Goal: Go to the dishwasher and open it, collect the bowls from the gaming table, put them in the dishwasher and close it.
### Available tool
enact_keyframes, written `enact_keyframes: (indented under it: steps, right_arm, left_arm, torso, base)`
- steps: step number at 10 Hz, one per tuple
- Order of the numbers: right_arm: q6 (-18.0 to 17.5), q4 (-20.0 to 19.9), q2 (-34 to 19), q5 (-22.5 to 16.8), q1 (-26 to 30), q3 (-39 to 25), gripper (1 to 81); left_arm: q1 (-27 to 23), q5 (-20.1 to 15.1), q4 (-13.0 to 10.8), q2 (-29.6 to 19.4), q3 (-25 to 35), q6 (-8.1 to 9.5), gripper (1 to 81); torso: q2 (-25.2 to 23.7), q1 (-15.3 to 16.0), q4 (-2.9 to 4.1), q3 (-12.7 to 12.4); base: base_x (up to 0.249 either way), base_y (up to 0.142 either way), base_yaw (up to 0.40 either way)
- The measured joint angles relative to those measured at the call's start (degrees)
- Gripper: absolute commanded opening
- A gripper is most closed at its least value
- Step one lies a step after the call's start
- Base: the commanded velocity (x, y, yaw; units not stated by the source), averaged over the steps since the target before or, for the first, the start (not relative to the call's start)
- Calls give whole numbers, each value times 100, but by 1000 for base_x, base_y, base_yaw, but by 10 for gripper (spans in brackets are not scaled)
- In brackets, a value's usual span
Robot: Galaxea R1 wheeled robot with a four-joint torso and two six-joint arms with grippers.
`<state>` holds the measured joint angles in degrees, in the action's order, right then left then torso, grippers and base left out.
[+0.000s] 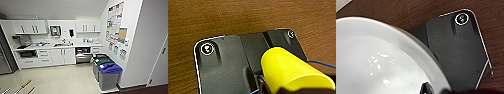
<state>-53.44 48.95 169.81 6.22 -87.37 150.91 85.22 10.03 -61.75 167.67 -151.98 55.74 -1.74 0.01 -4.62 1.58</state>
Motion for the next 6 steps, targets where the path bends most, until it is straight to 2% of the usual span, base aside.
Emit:
enact_keyframes:
  steps: [6]
  right_arm:
    - [0, 15, 12, -7, 5, 20, 10]
  left_arm:
    - [11, 2, 4, 11, 0, 0, 10]
  torso:
    - [0, -1, 0, 0]
  base:
    - [158, 0, 0]
